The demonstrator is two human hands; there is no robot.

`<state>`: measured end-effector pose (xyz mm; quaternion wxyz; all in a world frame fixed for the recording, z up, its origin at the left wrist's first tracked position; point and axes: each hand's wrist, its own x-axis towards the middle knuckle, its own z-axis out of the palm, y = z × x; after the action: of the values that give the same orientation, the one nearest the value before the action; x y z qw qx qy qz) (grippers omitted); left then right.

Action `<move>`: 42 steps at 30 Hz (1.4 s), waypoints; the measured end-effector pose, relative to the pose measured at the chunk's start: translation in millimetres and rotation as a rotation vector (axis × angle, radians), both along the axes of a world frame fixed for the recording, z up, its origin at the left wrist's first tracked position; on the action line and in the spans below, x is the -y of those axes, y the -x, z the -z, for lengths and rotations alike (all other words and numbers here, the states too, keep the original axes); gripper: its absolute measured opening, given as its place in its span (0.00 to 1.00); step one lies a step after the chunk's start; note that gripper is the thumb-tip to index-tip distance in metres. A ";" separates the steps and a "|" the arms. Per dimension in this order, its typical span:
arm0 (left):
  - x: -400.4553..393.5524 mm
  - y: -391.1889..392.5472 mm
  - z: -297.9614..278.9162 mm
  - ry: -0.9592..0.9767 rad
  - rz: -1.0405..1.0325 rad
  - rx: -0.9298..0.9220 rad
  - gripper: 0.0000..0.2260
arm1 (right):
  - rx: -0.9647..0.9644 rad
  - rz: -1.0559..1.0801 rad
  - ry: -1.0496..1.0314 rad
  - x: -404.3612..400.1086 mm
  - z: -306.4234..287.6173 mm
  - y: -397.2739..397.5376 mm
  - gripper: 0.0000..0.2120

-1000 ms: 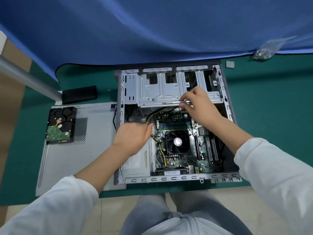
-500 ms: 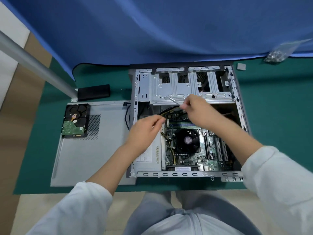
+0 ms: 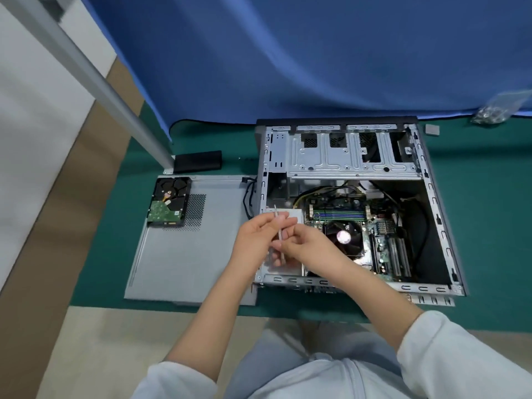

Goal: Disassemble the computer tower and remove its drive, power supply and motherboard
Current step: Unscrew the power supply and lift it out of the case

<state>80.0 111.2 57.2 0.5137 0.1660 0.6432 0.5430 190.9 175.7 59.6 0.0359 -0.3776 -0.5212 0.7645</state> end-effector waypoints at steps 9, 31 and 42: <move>41.2 -34.7 -1.7 0.155 -0.083 -0.117 0.09 | 0.027 -0.048 0.041 40.4 19.2 -26.2 0.06; 105.9 -29.2 38.4 0.288 -0.054 -0.162 0.05 | 0.205 -0.171 0.143 111.6 16.1 -13.5 0.05; 105.6 -29.3 43.2 0.296 -0.083 -0.127 0.06 | 0.234 -0.153 0.127 111.4 12.1 -12.9 0.08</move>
<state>109.2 5.6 14.1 0.4681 0.0957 0.7536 0.4514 203.7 64.3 47.5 -0.1072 -0.4249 -0.4997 0.7472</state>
